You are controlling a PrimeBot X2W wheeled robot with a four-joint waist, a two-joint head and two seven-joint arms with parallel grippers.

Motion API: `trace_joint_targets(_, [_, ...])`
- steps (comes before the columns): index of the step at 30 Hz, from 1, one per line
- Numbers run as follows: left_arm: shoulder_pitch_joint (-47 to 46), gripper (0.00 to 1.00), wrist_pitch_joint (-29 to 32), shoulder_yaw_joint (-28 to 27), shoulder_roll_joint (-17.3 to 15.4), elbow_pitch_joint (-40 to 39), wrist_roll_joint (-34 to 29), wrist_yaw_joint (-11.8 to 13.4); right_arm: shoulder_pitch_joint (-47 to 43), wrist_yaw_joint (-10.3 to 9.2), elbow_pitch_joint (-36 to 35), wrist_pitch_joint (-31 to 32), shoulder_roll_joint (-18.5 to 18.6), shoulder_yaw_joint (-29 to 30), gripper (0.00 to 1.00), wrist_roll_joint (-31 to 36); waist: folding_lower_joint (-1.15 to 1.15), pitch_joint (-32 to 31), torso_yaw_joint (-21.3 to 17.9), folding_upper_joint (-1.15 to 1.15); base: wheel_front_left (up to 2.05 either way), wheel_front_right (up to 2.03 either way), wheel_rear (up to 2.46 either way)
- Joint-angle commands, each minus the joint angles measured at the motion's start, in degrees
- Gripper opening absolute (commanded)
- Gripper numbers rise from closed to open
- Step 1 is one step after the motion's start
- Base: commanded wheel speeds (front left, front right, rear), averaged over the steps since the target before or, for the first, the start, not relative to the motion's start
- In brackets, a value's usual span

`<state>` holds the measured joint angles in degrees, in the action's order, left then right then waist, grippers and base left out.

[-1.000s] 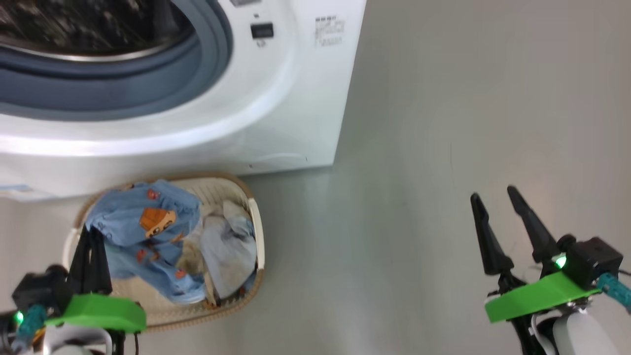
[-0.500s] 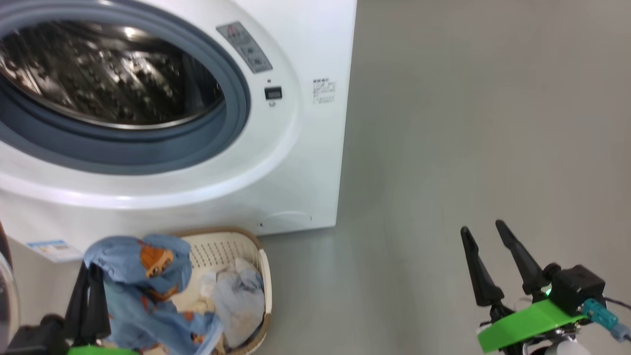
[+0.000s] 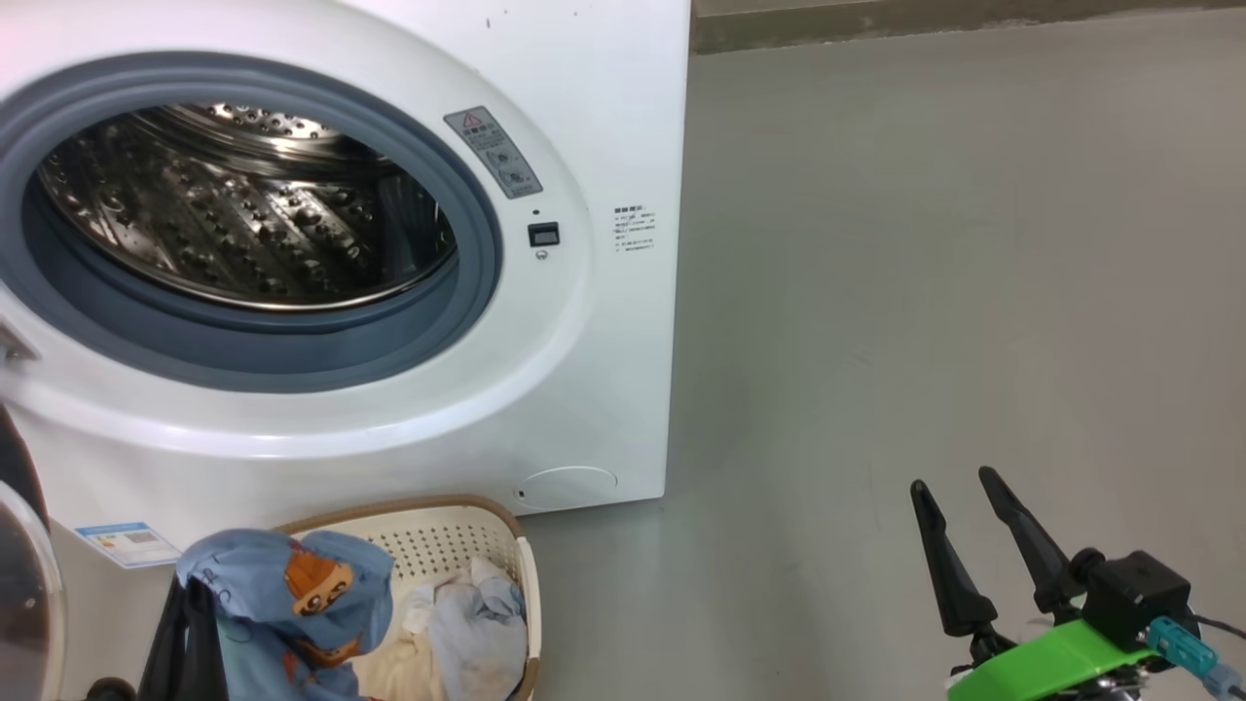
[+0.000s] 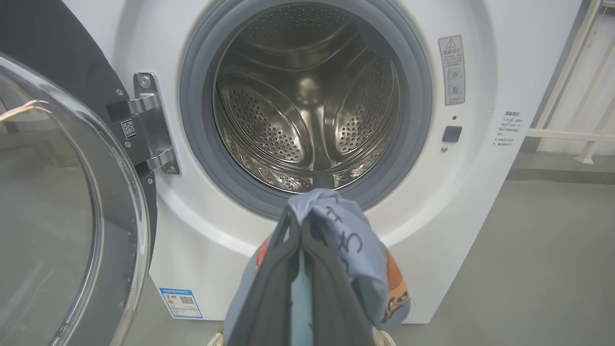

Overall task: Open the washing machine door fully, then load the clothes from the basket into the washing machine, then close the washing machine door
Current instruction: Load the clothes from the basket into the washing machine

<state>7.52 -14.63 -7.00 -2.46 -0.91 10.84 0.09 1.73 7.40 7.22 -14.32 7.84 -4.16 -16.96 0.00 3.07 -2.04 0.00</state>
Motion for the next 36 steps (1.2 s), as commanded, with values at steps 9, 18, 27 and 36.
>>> trace_joint_targets(9, [-4.4,0.0,-0.4,-1.2,-0.4,0.5,1.3,0.4,0.4,0.09,-2.0,-0.7,0.7,-1.1,1.0,-0.2,0.0,2.1,0.0,0.0,0.0,0.0,0.0])
trace_joint_targets(18, [-13.9,0.0,-0.4,-2.4,-0.9,5.2,-0.5,-1.5,2.1,0.09,-2.4,-0.7,0.9,-1.4,1.0,-0.5,0.0,6.4,-1.6,0.0,0.0,0.0,0.0])
trace_joint_targets(27, [-29.3,0.0,-0.4,-4.3,-6.3,12.9,-1.9,-3.0,4.5,0.09,-2.7,-0.7,0.9,-1.7,1.0,-0.8,0.0,11.3,-4.3,0.0,0.0,0.0,0.0])
trace_joint_targets(36, [-43.0,0.0,-0.1,-4.3,-10.9,21.7,-2.3,-3.3,6.2,0.09,-3.1,-0.7,0.8,-1.7,1.0,-1.3,0.0,16.4,-7.0,0.0,0.0,0.0,0.0])
